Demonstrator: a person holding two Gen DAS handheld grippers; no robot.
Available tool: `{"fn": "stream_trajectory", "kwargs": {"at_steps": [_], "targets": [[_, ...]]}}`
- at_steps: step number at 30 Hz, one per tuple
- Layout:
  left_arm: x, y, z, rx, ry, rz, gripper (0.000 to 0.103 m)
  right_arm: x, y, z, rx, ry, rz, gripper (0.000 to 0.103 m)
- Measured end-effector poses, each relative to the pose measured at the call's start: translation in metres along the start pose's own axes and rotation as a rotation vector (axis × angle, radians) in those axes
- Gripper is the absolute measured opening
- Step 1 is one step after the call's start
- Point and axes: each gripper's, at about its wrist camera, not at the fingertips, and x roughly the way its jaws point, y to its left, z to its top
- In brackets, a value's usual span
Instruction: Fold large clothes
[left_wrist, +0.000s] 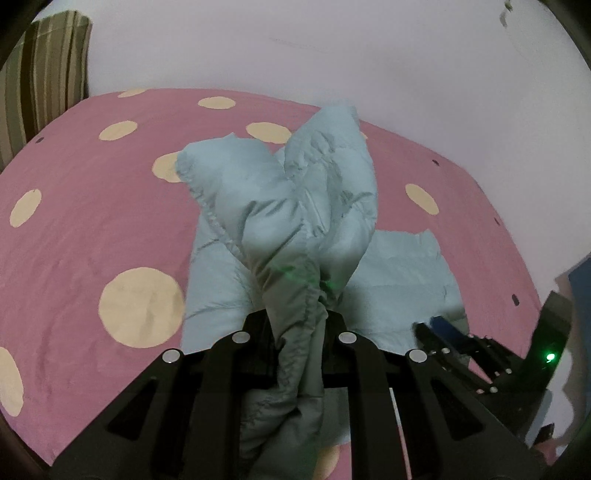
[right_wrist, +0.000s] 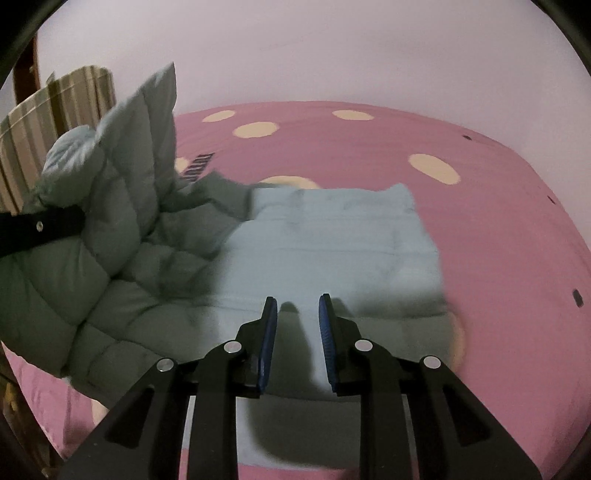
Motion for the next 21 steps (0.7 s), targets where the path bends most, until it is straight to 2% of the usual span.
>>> {"fn": "stream_trajectory", "kwargs": {"at_steps": [12,14,15,21], "targets": [[0.052,-0.063,0.003,0.091,0.052,0.002,0.013,-0.011,-0.072,-0.01,0.107,-0.017,-0.109,0.024],[0.063,-0.074,0.001,0.112,0.064,0.005,0.013,-0.009,-0.081,-0.011,0.118,-0.012,-0.128,0.04],[0.068,-0.08,-0.001,0.124,0.069,0.008,0.013,-0.009,-0.088,-0.012,0.13,-0.015,-0.136,0.043],[0.096,-0.107,-0.013,0.15,0.086,0.011,0.013,-0.007,-0.116,-0.018,0.171,-0.003,-0.168,0.044]]}}
